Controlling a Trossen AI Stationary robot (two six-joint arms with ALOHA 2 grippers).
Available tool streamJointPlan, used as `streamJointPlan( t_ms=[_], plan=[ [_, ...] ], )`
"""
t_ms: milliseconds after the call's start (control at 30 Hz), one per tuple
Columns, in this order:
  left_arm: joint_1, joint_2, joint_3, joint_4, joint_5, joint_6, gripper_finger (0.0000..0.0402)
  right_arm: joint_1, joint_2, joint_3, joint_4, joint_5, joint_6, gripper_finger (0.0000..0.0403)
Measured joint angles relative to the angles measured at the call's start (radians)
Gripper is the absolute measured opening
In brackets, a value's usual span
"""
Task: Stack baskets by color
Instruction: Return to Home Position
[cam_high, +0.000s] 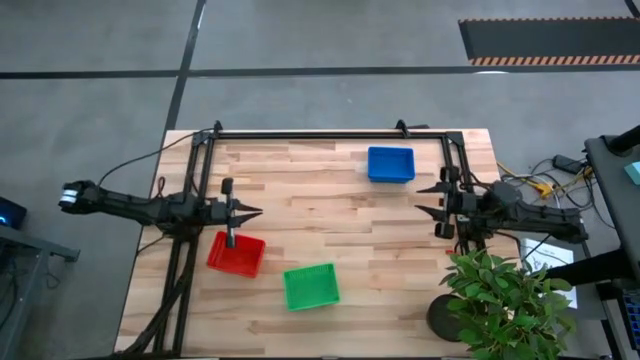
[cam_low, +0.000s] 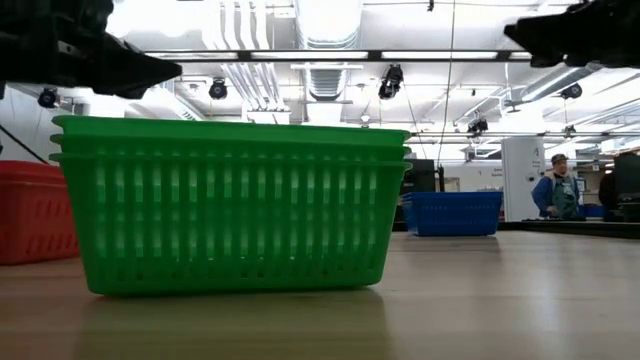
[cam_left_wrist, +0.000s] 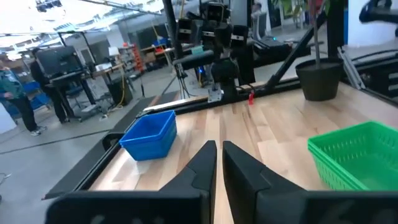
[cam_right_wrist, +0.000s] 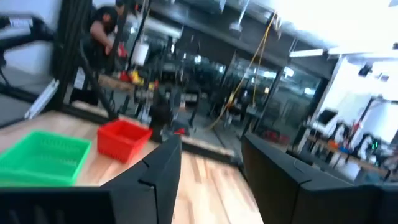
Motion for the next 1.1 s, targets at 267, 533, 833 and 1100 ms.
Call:
streamJointPlan(
  t_ms=[267, 533, 833, 1100],
  plan=[
    [0.0, -0.193, -0.093, 0.021, -0.003, -0.005, 0.001, 0.0, -0.072, -0.055, 0.008, 0.001, 0.0, 0.0142],
    [0.0, -0.324, -0.126, 0.016, -0.006, -0.005, 0.001, 0.0, -0.073, -0.141, 0.088, -0.029, 0.024, 0.0124],
    [0.0, -0.344, -0.126, 0.013, -0.058, 0.001, 0.001, 0.001, -0.069, -0.141, 0.076, -0.07, 0.277, 0.0107],
    [0.0, -0.322, -0.127, 0.014, -0.058, -0.003, 0.001, 0.001, -0.068, -0.141, 0.072, -0.07, 0.287, 0.0107]
  ],
)
